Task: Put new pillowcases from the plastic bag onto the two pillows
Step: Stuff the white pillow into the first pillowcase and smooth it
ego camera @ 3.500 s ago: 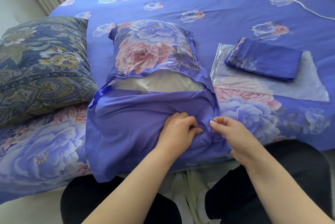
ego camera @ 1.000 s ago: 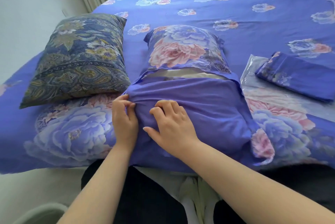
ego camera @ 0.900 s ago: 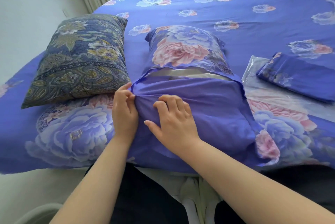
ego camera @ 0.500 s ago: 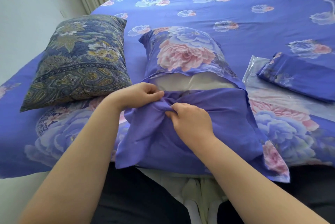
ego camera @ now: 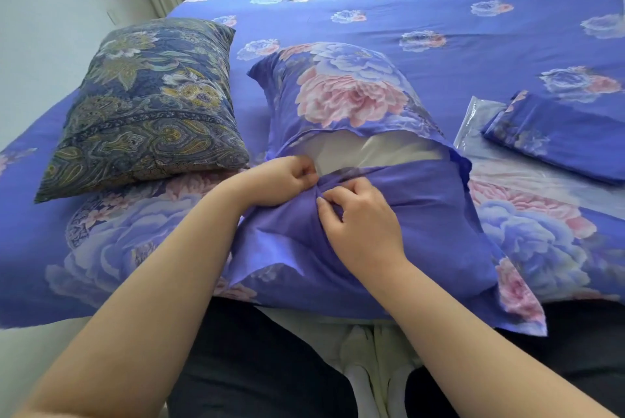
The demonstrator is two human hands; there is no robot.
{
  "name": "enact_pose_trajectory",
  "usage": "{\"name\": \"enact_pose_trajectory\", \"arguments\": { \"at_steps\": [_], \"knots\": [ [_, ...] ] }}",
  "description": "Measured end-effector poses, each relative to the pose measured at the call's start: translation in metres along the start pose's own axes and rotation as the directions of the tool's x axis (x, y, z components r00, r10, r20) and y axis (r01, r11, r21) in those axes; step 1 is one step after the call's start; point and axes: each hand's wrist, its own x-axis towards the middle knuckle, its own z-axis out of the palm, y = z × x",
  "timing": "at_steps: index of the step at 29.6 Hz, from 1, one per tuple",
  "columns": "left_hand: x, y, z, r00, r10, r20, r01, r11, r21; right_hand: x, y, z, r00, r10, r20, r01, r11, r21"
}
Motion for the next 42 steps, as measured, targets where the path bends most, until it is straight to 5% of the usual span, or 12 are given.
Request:
{"name": "enact_pose_trajectory", "arguments": {
  "at_steps": [3, 7, 9, 14, 20, 23, 26, 33, 36, 40, 42],
  "knots": [
    [0.0, -0.003, -0.009, 0.986, -0.066, 0.156, 0.066, 0.998, 0.003, 0.004, 0.011, -0.005, 0.991, 0.073, 0.113, -0.074, 0.997, 0.009],
    [-0.017, -0.018, -0.028, 0.952, 0.043, 0.302, 0.03, 0.972, -0.234, 0.009, 0.015, -0.005, 0.981, 0.117, 0.157, -0.124, 0.991, 0.04],
    [-0.021, -0.026, -0.026, 0.962, 0.045, 0.268, 0.021, 0.971, -0.238, 0.008, 0.01, 0.0, 0.979, 0.106, 0.171, -0.113, 0.993, 0.034],
    [-0.01, -0.032, 0.003, 0.996, -0.033, 0.08, 0.018, 0.981, 0.191, 0.004, 0.005, 0.008, 0.972, 0.067, 0.224, -0.072, 0.997, 0.013],
    [0.001, -0.027, 0.022, 0.992, -0.091, 0.085, 0.094, 0.995, -0.031, -0.001, 0.01, 0.016, 0.966, 0.002, 0.258, 0.007, 0.999, -0.035],
    [-0.014, -0.022, 0.017, 0.984, -0.007, -0.18, 0.046, 0.975, 0.215, 0.006, 0.016, 0.015, 0.974, 0.042, 0.221, -0.041, 0.999, -0.008],
    [-0.045, -0.007, 0.015, 0.837, 0.267, -0.478, -0.095, 0.93, 0.355, 0.016, 0.018, 0.014, 0.97, 0.08, 0.23, -0.088, 0.996, 0.024],
    [-0.092, -0.002, 0.047, 0.965, 0.22, -0.142, -0.101, 0.812, 0.574, 0.016, 0.009, 0.021, 0.946, -0.063, 0.317, 0.142, 0.962, -0.231],
    [-0.097, -0.01, 0.055, 0.957, 0.239, -0.166, -0.079, 0.764, 0.641, 0.023, -0.001, 0.015, 0.918, -0.14, 0.371, 0.229, 0.951, -0.207],
    [-0.092, -0.021, 0.058, 0.938, 0.291, -0.189, -0.116, 0.775, 0.621, 0.036, -0.006, 0.015, 0.917, -0.348, 0.192, 0.388, 0.891, -0.236],
    [-0.09, -0.021, 0.059, 0.934, 0.303, -0.187, -0.123, 0.767, 0.63, 0.045, -0.003, 0.022, 0.905, -0.28, 0.321, 0.386, 0.859, -0.337]
  ]
}}
